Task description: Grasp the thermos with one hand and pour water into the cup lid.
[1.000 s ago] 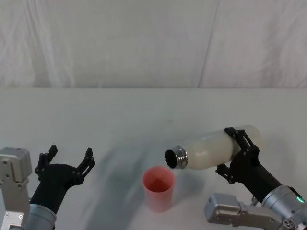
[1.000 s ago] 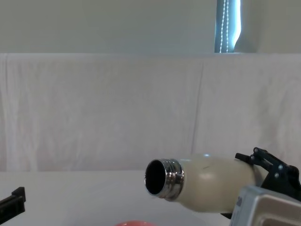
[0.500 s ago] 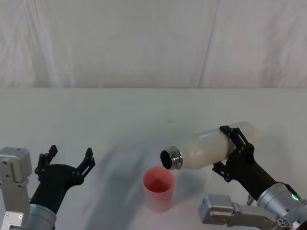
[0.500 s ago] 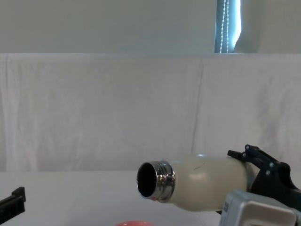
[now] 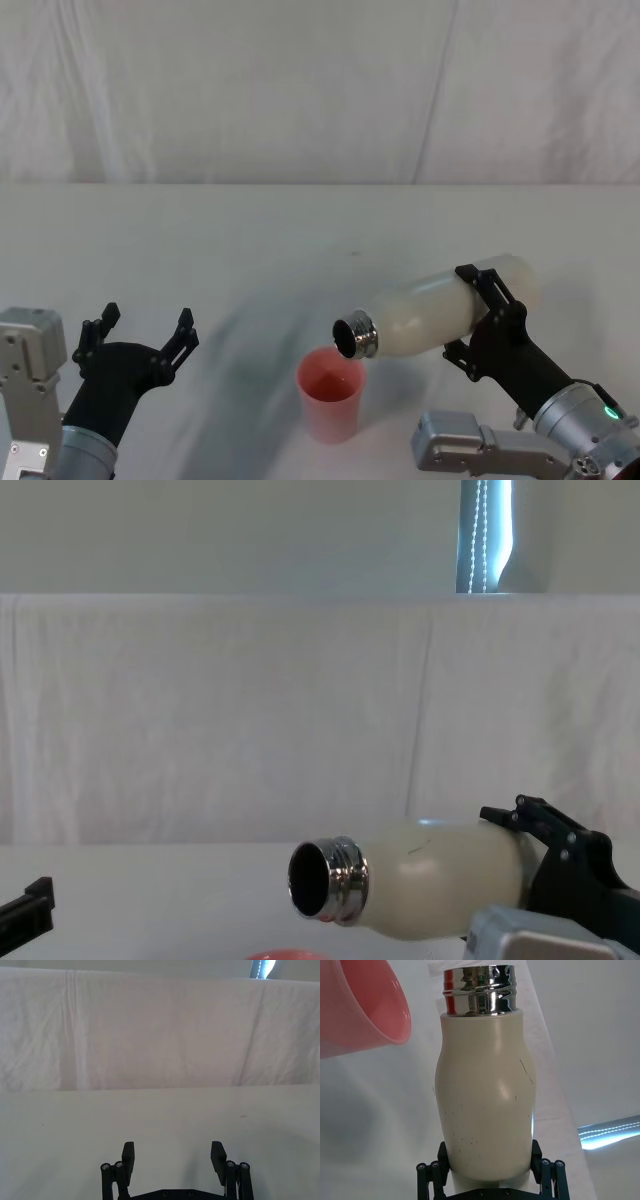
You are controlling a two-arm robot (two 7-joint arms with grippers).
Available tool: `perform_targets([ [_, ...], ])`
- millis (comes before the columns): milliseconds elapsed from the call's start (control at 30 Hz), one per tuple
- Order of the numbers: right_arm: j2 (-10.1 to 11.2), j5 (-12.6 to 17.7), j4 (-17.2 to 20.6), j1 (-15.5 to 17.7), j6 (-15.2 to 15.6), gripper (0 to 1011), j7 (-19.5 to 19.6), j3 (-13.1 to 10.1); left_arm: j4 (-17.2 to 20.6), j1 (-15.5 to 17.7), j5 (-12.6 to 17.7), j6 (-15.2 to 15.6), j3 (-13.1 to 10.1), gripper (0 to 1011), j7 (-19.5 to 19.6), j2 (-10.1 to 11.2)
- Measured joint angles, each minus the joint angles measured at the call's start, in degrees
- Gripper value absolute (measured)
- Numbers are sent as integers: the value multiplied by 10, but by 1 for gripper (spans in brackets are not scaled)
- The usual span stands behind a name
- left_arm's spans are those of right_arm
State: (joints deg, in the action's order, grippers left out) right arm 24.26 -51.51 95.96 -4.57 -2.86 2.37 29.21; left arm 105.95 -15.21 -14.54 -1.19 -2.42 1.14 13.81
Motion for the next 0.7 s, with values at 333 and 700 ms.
perform_targets([
  [333,1,2,0,0,4,962,0,-1,0,0,0,0,0,1001,0,0],
  [700,0,5,0,-1,7,962,-1,-3,0,0,0,0,0,1001,0,0],
])
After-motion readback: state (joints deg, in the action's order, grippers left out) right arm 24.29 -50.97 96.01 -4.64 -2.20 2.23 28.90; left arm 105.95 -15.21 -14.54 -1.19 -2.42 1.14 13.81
